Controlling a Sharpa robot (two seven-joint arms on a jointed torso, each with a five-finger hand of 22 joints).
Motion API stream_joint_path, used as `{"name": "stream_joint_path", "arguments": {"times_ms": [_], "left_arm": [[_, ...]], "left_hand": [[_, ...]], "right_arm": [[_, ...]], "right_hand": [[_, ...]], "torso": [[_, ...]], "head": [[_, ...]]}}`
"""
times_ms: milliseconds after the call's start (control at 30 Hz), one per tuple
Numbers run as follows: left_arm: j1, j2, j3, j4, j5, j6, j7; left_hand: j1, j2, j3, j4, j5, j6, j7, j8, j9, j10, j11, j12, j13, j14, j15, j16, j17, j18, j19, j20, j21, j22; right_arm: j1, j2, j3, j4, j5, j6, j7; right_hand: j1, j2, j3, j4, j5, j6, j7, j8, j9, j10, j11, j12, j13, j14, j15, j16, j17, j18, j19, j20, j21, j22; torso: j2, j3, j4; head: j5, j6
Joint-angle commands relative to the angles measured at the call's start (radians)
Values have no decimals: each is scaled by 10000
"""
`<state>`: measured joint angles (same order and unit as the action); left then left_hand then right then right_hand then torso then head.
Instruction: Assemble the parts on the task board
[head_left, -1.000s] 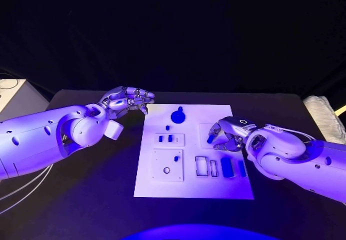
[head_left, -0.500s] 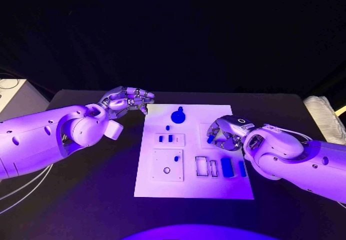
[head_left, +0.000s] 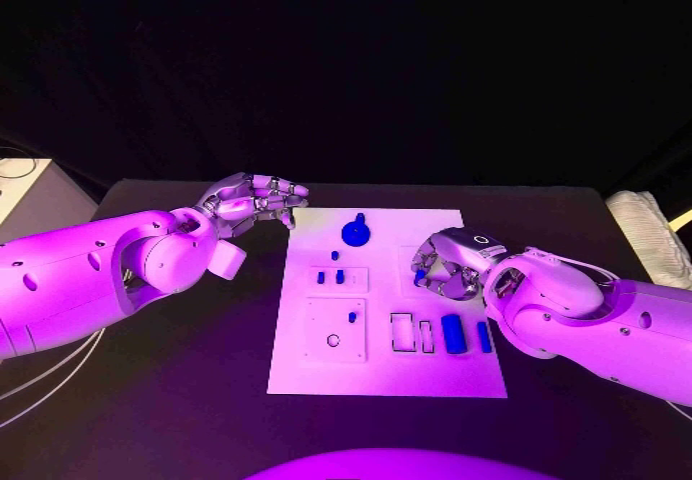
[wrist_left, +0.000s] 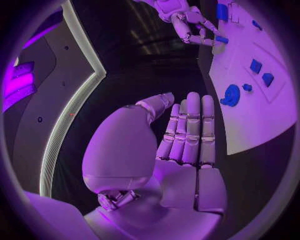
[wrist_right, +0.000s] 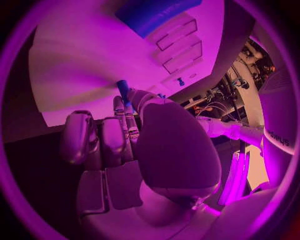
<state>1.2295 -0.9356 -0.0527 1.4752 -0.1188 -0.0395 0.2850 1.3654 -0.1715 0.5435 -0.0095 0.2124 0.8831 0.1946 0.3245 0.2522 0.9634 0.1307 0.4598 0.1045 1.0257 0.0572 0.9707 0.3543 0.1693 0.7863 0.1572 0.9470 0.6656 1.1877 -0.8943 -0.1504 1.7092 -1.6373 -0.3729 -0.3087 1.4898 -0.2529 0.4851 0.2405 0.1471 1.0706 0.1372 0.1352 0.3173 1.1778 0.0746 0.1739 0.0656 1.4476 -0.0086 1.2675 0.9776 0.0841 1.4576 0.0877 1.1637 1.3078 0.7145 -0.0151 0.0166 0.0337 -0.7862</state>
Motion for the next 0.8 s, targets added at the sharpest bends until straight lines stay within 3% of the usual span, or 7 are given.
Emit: {"name": "stream_joint_path", "arguments": {"times_ms": [33,233,300,500,800], "left_arm": [[0,-1,6,24,-21,99,31],[0,-13,6,34,-22,98,24],[0,-16,6,36,-22,94,24],[0,-24,6,38,-22,90,23],[0,-8,6,18,-21,86,28]], "left_hand": [[104,22,-24,-61,58,-32,-6,-25,-15,-61,-16,-45,-11,-25,-8,-54,-12,141,75,14,-55,-5],[107,32,-22,-61,58,-31,-5,-24,-15,-59,-16,-44,-11,-22,-8,-55,-12,141,77,14,-53,-3],[107,32,-22,-61,58,-31,-5,-24,-15,-59,-16,-44,-11,-22,-8,-55,-12,141,77,14,-53,-3],[107,32,-22,-61,58,-31,-5,-24,-15,-59,-16,-44,-11,-22,-8,-55,-12,141,77,14,-53,-3],[110,51,-17,-59,60,-28,-4,-22,-17,-57,-16,-42,-12,-18,-8,-59,-12,140,81,13,-50,-1]], "right_arm": [[-16,24,1,1,-150,240,-16],[-26,57,0,-2,-334,438,-78],[-31,69,-1,0,-376,482,-88],[-44,97,-3,31,-500,460,-162],[-55,64,-3,75,-597,-496,-185]], "right_hand": [[-33,-115,175,-75,-32,233,-25,155,65,224,-46,-78,34,93,-39,83,46,-109,81,3,99,1019],[-1,-56,445,-302,-6,453,-104,283,158,551,-134,-147,70,133,-115,172,212,-154,158,-56,370,1154],[-37,-11,698,-524,-299,525,-127,335,220,739,-178,-267,81,139,-149,189,251,-165,173,-100,435,1206],[-102,103,1049,-889,-396,659,-159,436,322,1015,-226,-389,127,161,-195,239,363,-191,204,-141,578,1299],[-202,393,1538,-1560,-546,812,-191,635,535,1468,-319,-434,303,213,-268,329,548,-281,343,-214,1100,1555]], "torso": [[8,-3,7],[9,-4,11],[3,-6,10],[-6,-5,6],[-18,-6,5]], "head": [[0,-26],[7,-53],[9,-71],[8,-90],[-1,-61]]}}
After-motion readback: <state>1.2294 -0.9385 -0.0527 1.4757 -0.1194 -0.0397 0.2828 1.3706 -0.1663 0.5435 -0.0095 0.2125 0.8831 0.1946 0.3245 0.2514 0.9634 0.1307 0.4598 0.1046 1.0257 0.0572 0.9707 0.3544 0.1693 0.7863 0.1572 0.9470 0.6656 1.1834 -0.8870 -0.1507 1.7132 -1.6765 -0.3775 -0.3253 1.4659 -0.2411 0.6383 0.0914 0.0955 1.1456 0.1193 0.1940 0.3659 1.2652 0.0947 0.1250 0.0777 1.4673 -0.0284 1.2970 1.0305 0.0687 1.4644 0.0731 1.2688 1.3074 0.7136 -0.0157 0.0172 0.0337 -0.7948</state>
